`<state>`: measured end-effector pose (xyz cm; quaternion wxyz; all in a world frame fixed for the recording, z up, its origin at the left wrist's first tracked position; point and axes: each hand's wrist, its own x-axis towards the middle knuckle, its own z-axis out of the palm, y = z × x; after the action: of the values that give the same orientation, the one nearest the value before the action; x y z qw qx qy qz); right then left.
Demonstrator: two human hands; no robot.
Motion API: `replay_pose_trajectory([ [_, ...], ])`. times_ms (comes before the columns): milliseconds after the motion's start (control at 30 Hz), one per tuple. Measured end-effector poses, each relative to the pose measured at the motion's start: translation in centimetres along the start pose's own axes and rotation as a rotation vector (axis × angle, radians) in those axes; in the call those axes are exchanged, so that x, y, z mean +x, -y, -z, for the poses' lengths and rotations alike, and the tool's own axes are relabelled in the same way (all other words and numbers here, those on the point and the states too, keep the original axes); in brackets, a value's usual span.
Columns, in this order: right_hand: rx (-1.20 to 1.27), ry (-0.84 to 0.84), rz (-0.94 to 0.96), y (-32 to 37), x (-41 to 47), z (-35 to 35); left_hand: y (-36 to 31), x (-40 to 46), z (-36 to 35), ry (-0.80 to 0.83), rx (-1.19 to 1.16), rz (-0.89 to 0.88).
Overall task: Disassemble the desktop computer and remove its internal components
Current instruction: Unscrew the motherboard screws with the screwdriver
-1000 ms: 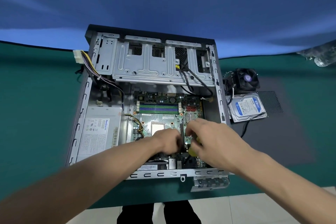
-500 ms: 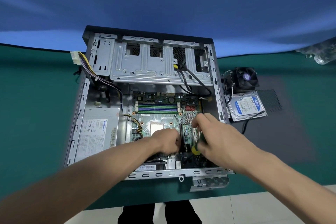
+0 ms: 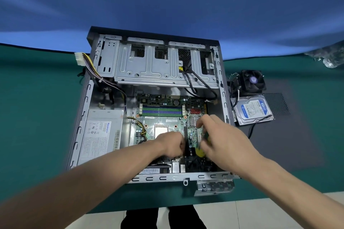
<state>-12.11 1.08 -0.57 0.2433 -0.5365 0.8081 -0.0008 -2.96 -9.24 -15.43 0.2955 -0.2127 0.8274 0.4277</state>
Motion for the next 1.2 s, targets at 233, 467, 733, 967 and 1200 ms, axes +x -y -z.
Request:
replay_pose_trajectory([
  [233, 0.022, -0.001, 0.006, 0.3, 0.11, -0.08, -0.18, -0.13, 0.09, 0.012, 0.024, 0.018],
  [467, -0.05, 0.003, -0.006, -0.02, -0.25, 0.02, -0.17, -0.18, 0.16, 0.016, 0.012, -0.005],
  [733, -0.006, -0.007, 0.007, -0.05, -0.72, -0.12, -0.01, -0.09, 0.16, 0.003, 0.006, -0.026],
  [967, -0.042, -0.009, -0.041, -0.27, -0.61, -0.11, 0.01, -0.03, 0.09, 0.016, -0.03, -0.025],
  [1200, -0.006, 0.0, -0.017, -0.32, -0.62, -0.11, -0.17, -0.21, 0.21, 0.016, 0.013, -0.038],
])
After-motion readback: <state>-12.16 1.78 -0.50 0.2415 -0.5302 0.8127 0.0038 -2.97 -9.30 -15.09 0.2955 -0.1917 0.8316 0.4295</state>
